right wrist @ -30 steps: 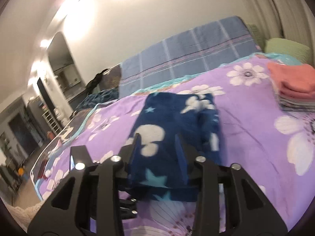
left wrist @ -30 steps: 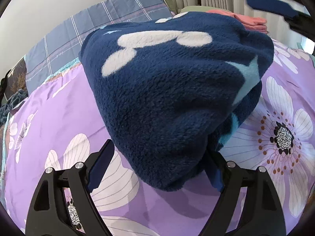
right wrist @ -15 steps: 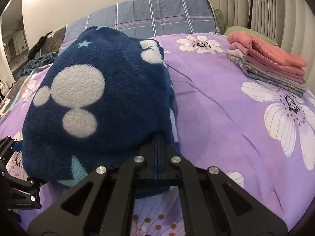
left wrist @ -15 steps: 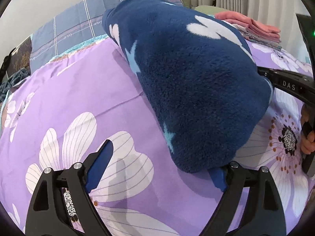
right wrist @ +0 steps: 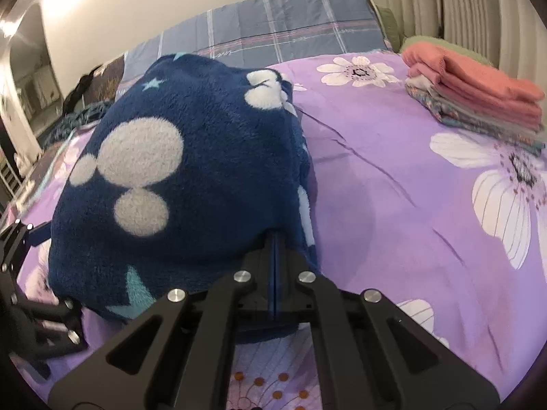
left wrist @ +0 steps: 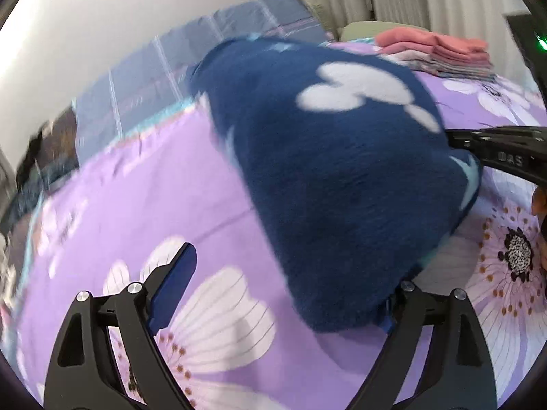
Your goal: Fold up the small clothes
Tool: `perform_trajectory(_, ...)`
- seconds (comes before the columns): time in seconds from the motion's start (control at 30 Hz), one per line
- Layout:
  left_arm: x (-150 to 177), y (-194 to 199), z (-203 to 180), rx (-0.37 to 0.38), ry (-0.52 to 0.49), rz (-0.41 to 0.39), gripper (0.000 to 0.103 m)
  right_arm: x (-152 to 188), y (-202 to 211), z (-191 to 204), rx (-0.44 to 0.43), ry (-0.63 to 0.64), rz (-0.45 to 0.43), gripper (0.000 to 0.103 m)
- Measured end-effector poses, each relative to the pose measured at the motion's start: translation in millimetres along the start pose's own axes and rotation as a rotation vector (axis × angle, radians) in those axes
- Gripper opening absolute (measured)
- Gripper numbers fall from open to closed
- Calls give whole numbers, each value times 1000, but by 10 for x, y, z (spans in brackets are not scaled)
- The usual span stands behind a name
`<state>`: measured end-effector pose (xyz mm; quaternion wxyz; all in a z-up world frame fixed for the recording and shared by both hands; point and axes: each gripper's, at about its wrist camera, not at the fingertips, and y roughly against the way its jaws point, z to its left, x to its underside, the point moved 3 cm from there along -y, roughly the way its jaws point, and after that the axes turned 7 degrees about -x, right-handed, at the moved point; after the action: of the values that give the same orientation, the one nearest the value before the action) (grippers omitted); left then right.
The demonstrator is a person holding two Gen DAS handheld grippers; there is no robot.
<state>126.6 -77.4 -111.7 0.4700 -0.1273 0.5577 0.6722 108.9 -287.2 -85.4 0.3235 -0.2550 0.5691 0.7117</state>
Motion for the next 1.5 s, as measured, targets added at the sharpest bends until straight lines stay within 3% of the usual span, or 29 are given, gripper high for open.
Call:
perform_trajectory(0.17,52,74,-31,-27,-17,-8,89,19,5,30,7,17,-5,0)
perform_trajectory(0.23,54,147,-38,10,-16,-11,87,20,-2,-12,-2,0,-5,0)
perform_trajectory(0.27,71,206,-40,49,-15,-8,83,24,-5,-29,-9,-11,-5,0)
perform_trajectory(0.3,74,257,-20,105,-10,-4,71,19,-8,-59,-22,-22,-6,0)
perform_trajectory(0.37,25,421,84,315,86,20,51,18,-6,-74,-36,-33,-8,0)
perform_trajectory(0.4,5,463,142,382,132,21,40,14,-10,-83,-37,-33,-10,0)
perform_trajectory(0.43,-67,558,230,475,200,2,36,15,-10,-81,-35,-32,-11,0)
perform_trajectory(0.47,-157,639,291,514,233,-31,36,18,-9,-72,-32,-30,-13,0)
perform_trajectory(0.6,-612,671,258,485,191,-146,36,22,-7,-100,-41,-51,-25,0)
perform_trajectory(0.67,-791,493,132,455,160,-143,36,23,-1,-122,-54,-67,-27,0)
perform_trajectory(0.73,-894,116,-46,419,102,-82,37,22,3,-150,-71,-87,-29,0)
perform_trajectory(0.83,-847,-322,-258,346,-21,-47,38,16,-7,-177,-87,-104,-26,0)
perform_trajectory(0.9,-894,-314,-234,359,25,-19,38,13,-15,-182,-85,-110,-20,0)
perform_trajectory(1.0,-845,-256,-255,324,-8,-32,38,-4,-11,-161,-79,-99,-13,0)
perform_trajectory(1.13,-808,-201,-175,333,20,-28,38,-160,156,-101,-97,-101,2,2)
perform_trajectory(1.33,-798,-213,-200,305,13,-33,38,-701,435,123,-158,-8,-130,12)
perform_trajectory(1.4,-797,-205,-222,294,9,-40,38,-792,264,127,-199,-17,-105,12)
perform_trajectory(1.5,-779,-206,-219,305,15,-51,38,-675,-277,-4,-163,-64,34,12)
